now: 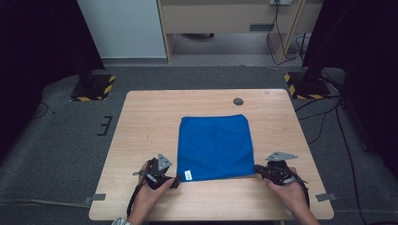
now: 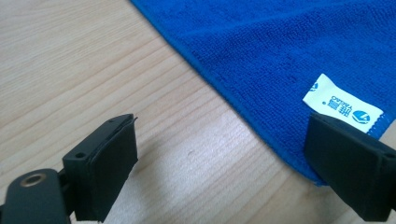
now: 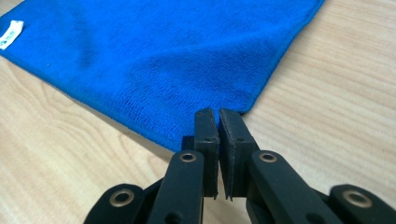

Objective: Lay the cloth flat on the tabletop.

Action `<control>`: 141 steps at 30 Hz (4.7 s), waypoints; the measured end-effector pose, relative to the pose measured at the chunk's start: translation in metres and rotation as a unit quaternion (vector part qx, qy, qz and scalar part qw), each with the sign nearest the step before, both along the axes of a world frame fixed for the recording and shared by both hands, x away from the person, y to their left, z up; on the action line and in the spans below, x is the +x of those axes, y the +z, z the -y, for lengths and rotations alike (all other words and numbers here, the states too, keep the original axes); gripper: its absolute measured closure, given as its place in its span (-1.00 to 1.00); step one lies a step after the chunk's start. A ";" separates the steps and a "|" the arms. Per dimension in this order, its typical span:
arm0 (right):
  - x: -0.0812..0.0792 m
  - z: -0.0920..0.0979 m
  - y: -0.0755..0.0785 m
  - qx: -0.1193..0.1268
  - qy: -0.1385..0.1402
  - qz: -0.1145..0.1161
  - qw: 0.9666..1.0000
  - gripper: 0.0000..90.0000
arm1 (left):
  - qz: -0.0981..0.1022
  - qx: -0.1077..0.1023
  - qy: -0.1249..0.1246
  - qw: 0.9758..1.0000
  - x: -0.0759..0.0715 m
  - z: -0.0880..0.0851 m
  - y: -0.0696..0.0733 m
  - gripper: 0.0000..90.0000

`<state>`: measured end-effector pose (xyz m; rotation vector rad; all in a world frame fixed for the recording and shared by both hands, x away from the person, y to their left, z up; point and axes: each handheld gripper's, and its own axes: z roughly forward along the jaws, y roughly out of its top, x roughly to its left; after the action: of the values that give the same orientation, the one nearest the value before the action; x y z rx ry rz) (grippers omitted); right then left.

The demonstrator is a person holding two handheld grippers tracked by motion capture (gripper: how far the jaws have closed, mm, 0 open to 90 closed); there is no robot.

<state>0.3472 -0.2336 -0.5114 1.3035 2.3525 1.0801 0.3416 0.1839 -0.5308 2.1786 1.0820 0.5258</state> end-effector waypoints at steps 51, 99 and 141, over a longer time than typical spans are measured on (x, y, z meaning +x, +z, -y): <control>0.048 -0.088 0.013 0.017 0.067 0.063 0.996 -0.73 | 0.016 -0.058 0.018 0.998 0.052 -0.045 0.024 -0.88; 0.021 -0.238 0.013 0.001 0.239 0.049 0.970 -0.03 | 0.023 -0.055 0.039 0.997 0.094 -0.071 0.060 -0.85; 0.006 -0.244 -0.021 -0.003 0.200 0.046 0.979 0.93 | -0.011 -0.068 -0.001 0.998 0.148 -0.033 0.061 -0.82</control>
<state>0.3529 0.0106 -0.5326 0.7719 2.6083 1.2069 0.4895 0.2172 -0.4701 2.0708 1.0940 0.4162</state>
